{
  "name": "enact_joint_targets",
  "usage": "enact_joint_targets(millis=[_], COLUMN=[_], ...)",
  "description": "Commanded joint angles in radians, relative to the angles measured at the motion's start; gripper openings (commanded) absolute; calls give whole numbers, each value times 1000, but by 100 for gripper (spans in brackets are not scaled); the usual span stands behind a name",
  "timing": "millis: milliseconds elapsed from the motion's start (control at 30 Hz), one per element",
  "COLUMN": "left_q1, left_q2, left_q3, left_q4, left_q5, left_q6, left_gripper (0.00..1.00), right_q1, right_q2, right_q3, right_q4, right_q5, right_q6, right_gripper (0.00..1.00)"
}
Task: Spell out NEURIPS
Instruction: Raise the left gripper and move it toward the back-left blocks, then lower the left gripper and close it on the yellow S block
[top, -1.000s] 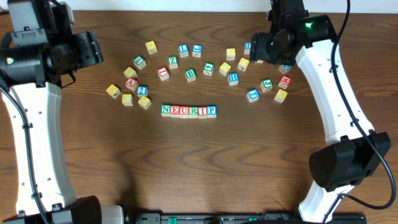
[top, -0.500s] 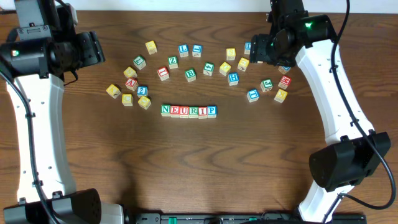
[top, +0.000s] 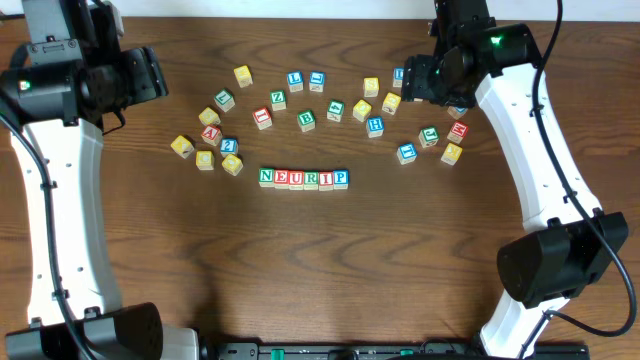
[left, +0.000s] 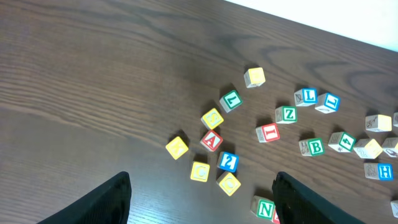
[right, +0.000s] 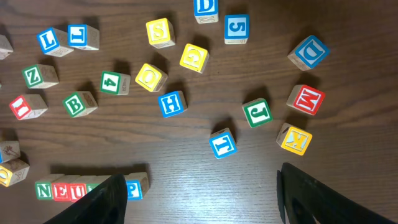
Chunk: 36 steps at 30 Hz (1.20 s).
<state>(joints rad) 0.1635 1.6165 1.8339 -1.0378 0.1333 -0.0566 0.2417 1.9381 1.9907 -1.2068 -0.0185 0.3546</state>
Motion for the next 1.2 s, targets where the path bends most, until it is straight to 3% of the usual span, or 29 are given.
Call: enact_joint_targets(millis=[0,367,667,1167], left_q1=[-5,-70,-73,-76], left_q2=[43,303,493,615], left_q3=[-2,-2,-2,-2], left_q4=[27,123,134,193], left_q5=[13,12,9,10], left_q6=[-3,301,462,588], left_gripper=[72,72,66,65], right_q1=[1,1,1,2], right_q2=[5,5,5,5], right_q3=[20,20,20,20], right_q4=[-1,-29,-35,-37], right_q5=[8,8,9,8], right_q6=[-11,-12,-12,-12], right_gripper=[73,74,74,75])
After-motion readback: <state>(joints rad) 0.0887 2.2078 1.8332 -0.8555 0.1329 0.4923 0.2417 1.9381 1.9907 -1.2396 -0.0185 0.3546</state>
